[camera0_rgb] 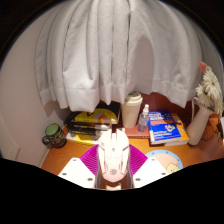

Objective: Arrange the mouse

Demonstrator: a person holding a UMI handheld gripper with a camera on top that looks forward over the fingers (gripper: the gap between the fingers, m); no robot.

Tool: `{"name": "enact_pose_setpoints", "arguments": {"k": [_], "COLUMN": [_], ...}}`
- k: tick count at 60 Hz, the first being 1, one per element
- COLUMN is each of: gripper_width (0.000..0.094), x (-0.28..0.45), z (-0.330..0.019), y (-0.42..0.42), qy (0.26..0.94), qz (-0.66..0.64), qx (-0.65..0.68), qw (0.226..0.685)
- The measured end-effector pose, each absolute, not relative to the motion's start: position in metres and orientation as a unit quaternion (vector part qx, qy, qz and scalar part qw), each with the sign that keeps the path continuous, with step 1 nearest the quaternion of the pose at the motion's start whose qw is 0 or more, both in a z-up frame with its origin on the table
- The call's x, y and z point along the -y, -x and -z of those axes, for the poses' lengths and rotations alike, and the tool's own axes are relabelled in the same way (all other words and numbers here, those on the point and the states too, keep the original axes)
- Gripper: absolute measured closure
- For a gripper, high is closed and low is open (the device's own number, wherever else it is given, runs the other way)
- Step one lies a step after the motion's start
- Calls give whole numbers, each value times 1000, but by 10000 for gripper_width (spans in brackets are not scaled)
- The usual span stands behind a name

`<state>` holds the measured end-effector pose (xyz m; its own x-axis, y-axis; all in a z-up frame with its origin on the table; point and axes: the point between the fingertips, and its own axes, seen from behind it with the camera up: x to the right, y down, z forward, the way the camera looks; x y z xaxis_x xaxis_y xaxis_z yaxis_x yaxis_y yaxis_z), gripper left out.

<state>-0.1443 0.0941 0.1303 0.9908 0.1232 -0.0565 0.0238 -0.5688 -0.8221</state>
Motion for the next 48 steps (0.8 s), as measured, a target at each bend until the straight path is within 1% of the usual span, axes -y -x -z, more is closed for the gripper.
{"name": "enact_pose_setpoints", "arguments": {"k": [4, 8, 11, 14, 16, 19, 21, 28, 34, 41, 42, 43, 46, 47, 48], "gripper_width": [560, 560, 561, 563, 562, 563, 564, 564, 564, 563, 596, 565, 559, 560, 595], "x": [-99, -101, -101, -101, -102, -101, -100, -94, -88, -84, -84, -83, -79, -81, -82], "z": [-174, -204, -213, -212, -204, -183, -164, -96, -48, -9, -4, 1, 13, 9, 10], "y": [112, 75, 46, 16, 0, -17, -26, -45, -42, -36, -35, -34, -33, -34, -34], "qy": [870, 857, 852, 854, 857, 865, 870, 901, 916, 926, 927, 929, 933, 932, 929], "qz": [-43, -27, -13, 0, 4, -3, -3, -1, -19, -32, -34, -35, -34, -32, -30], "qx": [34, 27, 20, 12, 5, -3, -5, 10, 8, 2, 1, 0, 2, 4, 2], "qw": [490, 515, 522, 520, 516, 502, 493, 433, 401, 377, 373, 369, 357, 362, 368]}}
